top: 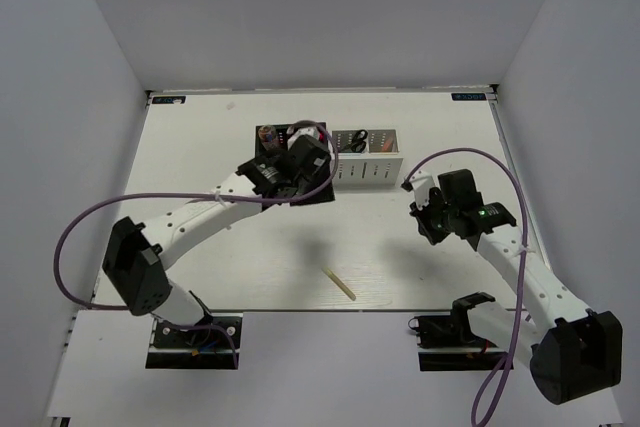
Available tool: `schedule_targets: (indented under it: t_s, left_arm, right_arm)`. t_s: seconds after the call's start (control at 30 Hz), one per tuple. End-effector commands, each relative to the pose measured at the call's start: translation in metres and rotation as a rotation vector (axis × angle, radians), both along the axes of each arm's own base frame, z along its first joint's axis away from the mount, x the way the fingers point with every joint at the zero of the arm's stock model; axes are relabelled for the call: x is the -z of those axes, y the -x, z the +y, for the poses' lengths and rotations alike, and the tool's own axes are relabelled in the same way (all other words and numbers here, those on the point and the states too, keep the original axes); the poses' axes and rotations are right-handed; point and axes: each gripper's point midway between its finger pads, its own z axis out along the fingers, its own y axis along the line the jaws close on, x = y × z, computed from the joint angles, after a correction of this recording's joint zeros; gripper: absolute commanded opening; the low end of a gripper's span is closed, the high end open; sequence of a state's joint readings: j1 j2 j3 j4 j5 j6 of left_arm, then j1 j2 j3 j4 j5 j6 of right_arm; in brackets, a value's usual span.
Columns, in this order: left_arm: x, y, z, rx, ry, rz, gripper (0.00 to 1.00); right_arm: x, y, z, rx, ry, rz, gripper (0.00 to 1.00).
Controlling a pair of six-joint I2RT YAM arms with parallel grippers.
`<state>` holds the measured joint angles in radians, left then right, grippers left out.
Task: Sort the stationery into containers
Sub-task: Pick up the pen from the center of the board.
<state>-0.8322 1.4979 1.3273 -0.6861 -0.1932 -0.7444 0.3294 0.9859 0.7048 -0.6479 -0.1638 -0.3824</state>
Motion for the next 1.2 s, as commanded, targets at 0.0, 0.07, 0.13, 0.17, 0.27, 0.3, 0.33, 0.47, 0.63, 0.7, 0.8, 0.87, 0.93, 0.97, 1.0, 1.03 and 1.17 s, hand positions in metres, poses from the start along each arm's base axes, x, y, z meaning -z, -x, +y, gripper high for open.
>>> schedule_targets:
  t_s: [0.0,0.07,0.13,0.17,0.27,0.3,0.33,0.47,0.63,0.7,0.8,0.87,0.93,0.97,1.0,1.03,1.17]
  left_arm:
    - [0.047,0.037,0.029,-0.285,-0.092,0.255,0.63]
    - [0.052,0.044,0.029,-0.365,-0.092,0.302,0.59]
    - [0.056,0.051,0.019,-0.369,-0.078,0.310,0.57]
    - [0.063,0.054,0.017,-0.385,-0.076,0.322,0.55]
    - [0.071,0.065,0.013,-0.436,-0.105,0.341,0.54]
    - [0.073,0.066,0.013,-0.447,-0.114,0.344,0.54]
    - [0.075,0.069,0.011,-0.459,-0.106,0.361,0.54]
    - [0.108,0.090,0.007,-0.485,-0.104,0.467,0.51]
    - [0.127,0.094,-0.003,-0.538,-0.077,0.470,0.48]
    - [0.131,0.095,-0.008,-0.541,-0.075,0.473,0.48]
    - [0.140,0.097,-0.014,-0.546,-0.088,0.492,0.48]
    - [0.144,0.098,-0.018,-0.545,-0.085,0.498,0.48]
    - [0.148,0.098,-0.018,-0.553,-0.088,0.501,0.48]
    - [0.149,0.099,-0.019,-0.553,-0.087,0.505,0.48]
    - [0.151,0.100,-0.018,-0.555,-0.097,0.507,0.48]
    - [0.152,0.101,-0.017,-0.559,-0.098,0.507,0.48]
    - [0.159,0.107,-0.012,-0.576,-0.120,0.515,0.49]
  right_arm:
    - [-0.022,-0.023,-0.003,0.085,-0.006,-0.088,0.00]
    - [-0.021,-0.023,-0.003,0.090,-0.005,-0.087,0.01]
    - [-0.022,-0.023,-0.003,0.092,-0.008,-0.091,0.03]
    - [-0.021,-0.023,-0.004,0.095,-0.007,-0.086,0.05]
    - [-0.022,-0.024,-0.004,0.099,-0.007,-0.089,0.09]
    - [-0.023,-0.024,-0.004,0.097,-0.007,-0.094,0.09]
    - [-0.022,-0.023,-0.003,0.093,-0.005,-0.092,0.11]
    - [-0.024,-0.024,-0.004,0.096,-0.005,-0.102,0.11]
    - [-0.025,-0.024,-0.005,0.096,-0.004,-0.112,0.12]
    - [-0.024,-0.023,-0.005,0.093,-0.004,-0.112,0.12]
    - [-0.027,-0.024,-0.004,0.090,-0.008,-0.119,0.12]
    - [-0.025,-0.022,-0.006,0.091,-0.005,-0.109,0.13]
    - [-0.025,-0.023,-0.005,0.087,-0.007,-0.117,0.13]
    - [-0.026,-0.023,-0.005,0.090,-0.006,-0.120,0.13]
    - [-0.027,-0.023,-0.005,0.089,-0.006,-0.122,0.13]
    - [-0.026,-0.023,-0.005,0.089,-0.005,-0.119,0.13]
    - [-0.028,-0.023,-0.005,0.086,-0.007,-0.126,0.15]
